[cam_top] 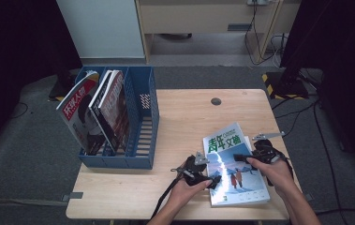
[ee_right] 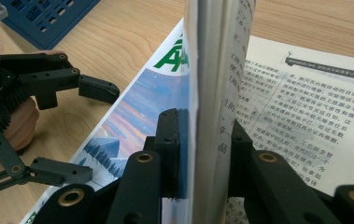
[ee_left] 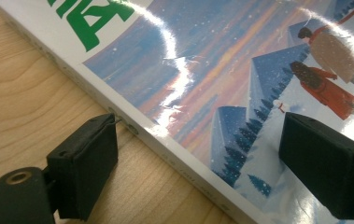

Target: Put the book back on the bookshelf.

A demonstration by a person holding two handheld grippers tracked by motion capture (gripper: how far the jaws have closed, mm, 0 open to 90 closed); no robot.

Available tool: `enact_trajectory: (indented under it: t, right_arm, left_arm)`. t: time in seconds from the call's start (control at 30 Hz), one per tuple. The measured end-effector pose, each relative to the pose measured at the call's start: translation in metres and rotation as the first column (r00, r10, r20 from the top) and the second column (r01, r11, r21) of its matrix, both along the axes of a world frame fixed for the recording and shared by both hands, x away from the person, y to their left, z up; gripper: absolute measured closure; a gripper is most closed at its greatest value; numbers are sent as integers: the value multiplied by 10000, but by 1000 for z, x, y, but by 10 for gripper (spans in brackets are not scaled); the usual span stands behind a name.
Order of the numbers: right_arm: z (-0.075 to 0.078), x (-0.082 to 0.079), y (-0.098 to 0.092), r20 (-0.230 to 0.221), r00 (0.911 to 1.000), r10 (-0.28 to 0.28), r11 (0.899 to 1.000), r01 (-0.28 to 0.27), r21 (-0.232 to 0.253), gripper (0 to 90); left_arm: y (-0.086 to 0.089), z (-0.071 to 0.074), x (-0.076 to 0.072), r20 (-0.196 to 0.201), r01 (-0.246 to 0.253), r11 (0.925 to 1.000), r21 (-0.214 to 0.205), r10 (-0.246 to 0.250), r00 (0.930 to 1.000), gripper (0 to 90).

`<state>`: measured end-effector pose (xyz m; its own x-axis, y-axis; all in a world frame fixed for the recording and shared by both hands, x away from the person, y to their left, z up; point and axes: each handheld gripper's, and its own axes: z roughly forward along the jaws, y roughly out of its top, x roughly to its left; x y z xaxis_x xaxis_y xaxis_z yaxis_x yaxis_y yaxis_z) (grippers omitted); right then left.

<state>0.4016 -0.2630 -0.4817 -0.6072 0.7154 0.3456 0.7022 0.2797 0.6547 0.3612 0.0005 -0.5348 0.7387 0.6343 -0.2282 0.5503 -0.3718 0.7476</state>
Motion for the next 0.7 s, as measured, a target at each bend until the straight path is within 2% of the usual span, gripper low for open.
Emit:
enact_trajectory:
  t: [0.2,0.37,0.53,0.63,0.7]
  right_arm:
    - [3,-1,1,90,10000,-41,10000,40,71,737]
    - [7,-1,2,258,9997,-14,9999,10,165,742]
    - [16,-2,4,448,9990,-2,9998,-8,216,745]
    - [20,-1,5,539,9985,-10,9996,-5,269,747]
    - [23,0,6,643,9979,30,9996,-49,295,748]
  left_arm:
    - [6,4,3,73,-375,9991,-219,377,9993,128]
    - [11,7,5,66,-464,9984,-338,466,9989,129]
    - [15,13,11,92,-505,9984,-269,508,9987,128]
    - [16,17,16,99,-682,9963,-529,688,9976,128]
    - [16,17,18,31,-729,9958,-562,732,9973,128]
